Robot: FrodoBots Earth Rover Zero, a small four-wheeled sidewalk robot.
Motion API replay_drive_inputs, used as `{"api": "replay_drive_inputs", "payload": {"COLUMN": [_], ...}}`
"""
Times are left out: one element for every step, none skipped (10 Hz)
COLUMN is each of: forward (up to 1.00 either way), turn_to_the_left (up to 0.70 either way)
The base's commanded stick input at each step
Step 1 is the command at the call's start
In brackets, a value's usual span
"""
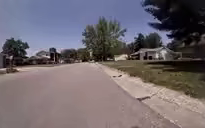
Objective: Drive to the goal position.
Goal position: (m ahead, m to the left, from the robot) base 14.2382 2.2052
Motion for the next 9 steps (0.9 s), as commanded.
{"api": "replay_drive_inputs", "payload": {"forward": [0.70, 0.70, 0.70, 0.70, 0.70, 0.70, 0.70, 0.70, 0.70], "turn_to_the_left": [0.00, 0.00, 0.00, 0.00, 0.00, 0.00, 0.00, 0.00, 0.00]}}
